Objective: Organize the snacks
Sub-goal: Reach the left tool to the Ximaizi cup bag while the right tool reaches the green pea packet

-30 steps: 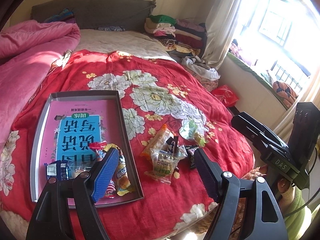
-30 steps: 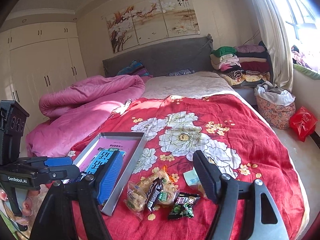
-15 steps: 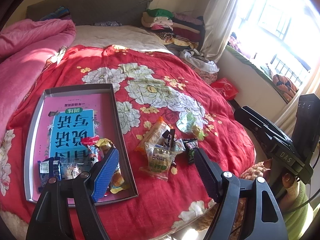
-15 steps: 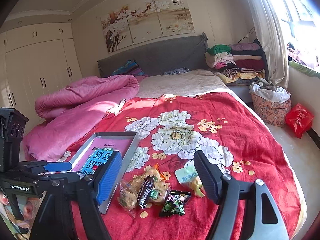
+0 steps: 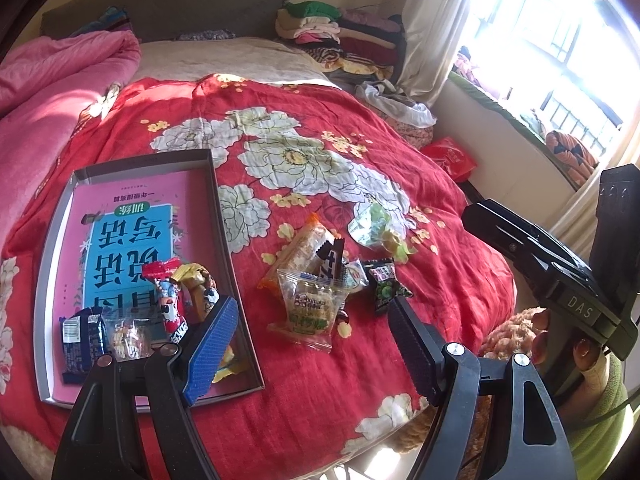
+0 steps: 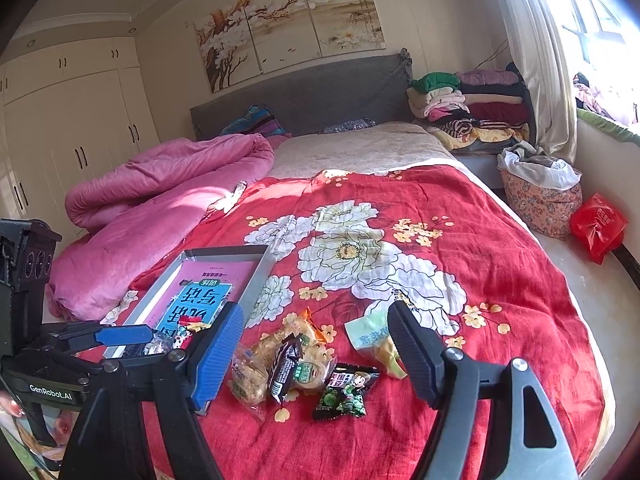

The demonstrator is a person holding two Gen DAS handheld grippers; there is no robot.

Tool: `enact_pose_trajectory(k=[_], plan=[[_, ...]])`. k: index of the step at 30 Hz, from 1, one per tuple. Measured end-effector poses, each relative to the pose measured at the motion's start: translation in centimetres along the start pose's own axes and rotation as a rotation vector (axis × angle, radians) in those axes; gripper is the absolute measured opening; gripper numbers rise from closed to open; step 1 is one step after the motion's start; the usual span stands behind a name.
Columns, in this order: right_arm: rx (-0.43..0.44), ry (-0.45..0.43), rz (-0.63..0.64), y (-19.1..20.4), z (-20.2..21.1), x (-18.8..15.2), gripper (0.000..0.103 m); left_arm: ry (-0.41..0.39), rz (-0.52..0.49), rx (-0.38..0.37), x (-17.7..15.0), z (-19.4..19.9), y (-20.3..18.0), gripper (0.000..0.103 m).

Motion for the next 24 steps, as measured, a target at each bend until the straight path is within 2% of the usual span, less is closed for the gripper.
enact_pose_trajectory(k=[24], plan=[[0.001, 0.177, -0.024, -0.3, -3.3, -3.9, 0.074, 0.100, -0.002, 0.001, -2.1, -3.7, 0.2, 0.079]])
Point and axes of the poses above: each gripper's, at about its wrist camera, not at the fingertips, and z roughly against the way its jaws point, y to its left, x to its top, the point moved 9 cm from there along -z, roughly the way its jaws point, and after that the axes turned 9 degrees about z, right-handed, at the moved point
